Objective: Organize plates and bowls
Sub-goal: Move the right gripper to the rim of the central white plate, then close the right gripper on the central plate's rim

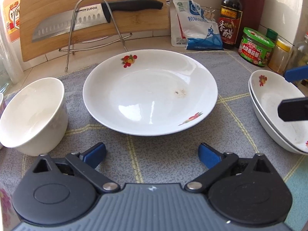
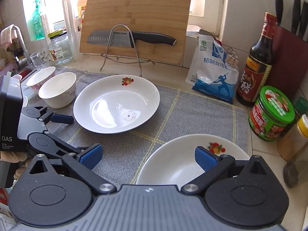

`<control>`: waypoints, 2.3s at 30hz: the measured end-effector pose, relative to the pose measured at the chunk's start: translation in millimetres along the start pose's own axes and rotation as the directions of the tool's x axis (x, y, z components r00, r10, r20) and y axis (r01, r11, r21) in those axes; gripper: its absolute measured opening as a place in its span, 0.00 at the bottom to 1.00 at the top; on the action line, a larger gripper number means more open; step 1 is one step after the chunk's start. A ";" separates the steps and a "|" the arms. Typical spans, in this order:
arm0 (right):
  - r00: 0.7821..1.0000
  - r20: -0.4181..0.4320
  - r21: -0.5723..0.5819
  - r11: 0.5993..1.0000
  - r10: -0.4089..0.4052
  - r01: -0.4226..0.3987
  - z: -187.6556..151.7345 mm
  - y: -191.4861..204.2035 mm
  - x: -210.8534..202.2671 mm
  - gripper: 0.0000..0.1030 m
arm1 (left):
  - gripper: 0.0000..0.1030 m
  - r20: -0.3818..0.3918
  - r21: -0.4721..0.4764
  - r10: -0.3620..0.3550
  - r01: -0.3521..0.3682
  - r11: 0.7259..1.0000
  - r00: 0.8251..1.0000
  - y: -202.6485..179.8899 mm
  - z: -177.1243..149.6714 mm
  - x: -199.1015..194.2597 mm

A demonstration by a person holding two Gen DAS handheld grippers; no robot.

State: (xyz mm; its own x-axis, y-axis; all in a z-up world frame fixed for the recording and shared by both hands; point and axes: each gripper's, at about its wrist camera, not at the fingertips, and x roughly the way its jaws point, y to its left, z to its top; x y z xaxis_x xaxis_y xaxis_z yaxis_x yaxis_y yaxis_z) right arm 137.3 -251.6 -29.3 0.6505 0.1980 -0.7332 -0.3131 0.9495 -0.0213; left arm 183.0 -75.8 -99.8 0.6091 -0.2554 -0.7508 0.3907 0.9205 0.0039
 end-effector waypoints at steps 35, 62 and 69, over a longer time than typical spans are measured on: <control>0.858 -0.354 -0.139 0.886 0.373 -0.443 108.2 -13.7 176.9 1.00 | 1.00 0.081 -0.067 0.060 -0.055 0.996 0.995 -5.1 5.2 11.4; 0.748 -0.466 -0.153 0.790 0.472 -0.594 153.2 -4.8 214.8 0.95 | 0.95 0.098 0.019 0.020 -0.021 1.000 0.995 -3.6 5.4 7.7; 0.746 -0.465 -0.136 0.794 0.476 -0.592 153.2 -5.3 215.2 0.95 | 0.94 0.094 0.023 0.014 -0.016 1.000 0.995 -3.1 5.9 7.8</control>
State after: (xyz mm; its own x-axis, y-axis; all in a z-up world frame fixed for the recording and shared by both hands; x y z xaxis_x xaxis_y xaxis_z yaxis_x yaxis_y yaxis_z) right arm 385.0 -176.7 -82.9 0.0142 0.4868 -0.8734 -0.7281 0.6038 0.3246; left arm 190.7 -82.3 -101.7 0.6766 -0.2693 -0.6853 0.3968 0.9174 0.0313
